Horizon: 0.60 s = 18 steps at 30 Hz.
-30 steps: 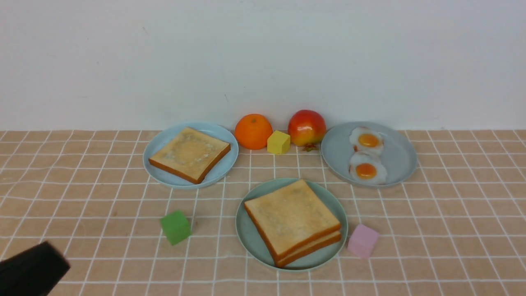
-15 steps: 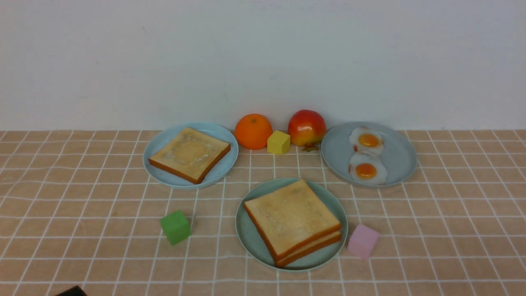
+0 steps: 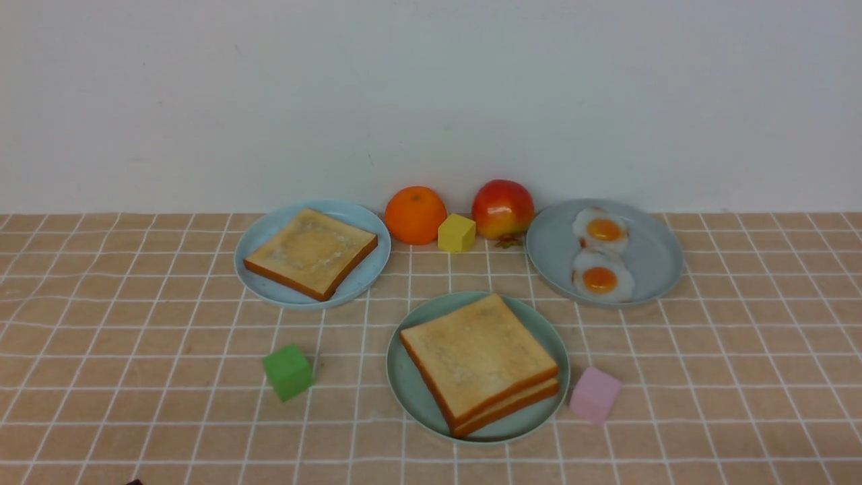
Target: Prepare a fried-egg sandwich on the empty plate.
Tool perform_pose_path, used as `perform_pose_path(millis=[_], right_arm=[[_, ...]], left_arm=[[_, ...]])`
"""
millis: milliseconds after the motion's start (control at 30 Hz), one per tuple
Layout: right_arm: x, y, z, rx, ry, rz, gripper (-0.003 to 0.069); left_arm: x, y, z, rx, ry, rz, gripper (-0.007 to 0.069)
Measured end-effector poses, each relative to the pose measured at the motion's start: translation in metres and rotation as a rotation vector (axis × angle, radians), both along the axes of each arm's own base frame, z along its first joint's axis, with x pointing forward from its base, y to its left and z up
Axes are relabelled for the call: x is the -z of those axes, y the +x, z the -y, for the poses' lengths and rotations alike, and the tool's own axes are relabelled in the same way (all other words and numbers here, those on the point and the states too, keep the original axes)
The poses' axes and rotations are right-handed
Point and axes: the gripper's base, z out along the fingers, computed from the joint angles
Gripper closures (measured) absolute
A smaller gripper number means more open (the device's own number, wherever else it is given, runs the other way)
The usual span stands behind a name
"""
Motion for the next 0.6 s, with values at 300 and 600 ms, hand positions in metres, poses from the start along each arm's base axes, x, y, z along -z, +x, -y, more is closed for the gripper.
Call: perform_pose_path(millis=[300, 600], right_arm=[[0.0009, -0.0003, -0.0001, -0.012, -0.039, -0.008, 0.0673], [0.0009, -0.0004, -0.0002, -0.013, -0.039, -0.011, 0.0671]], left_arm=[[0.0001, 0.0, 0.0, 0.0, 0.0, -0.001, 0.0637], [0.0003, 0.0, 0.0001, 0.001, 0.002, -0.002, 0.063]])
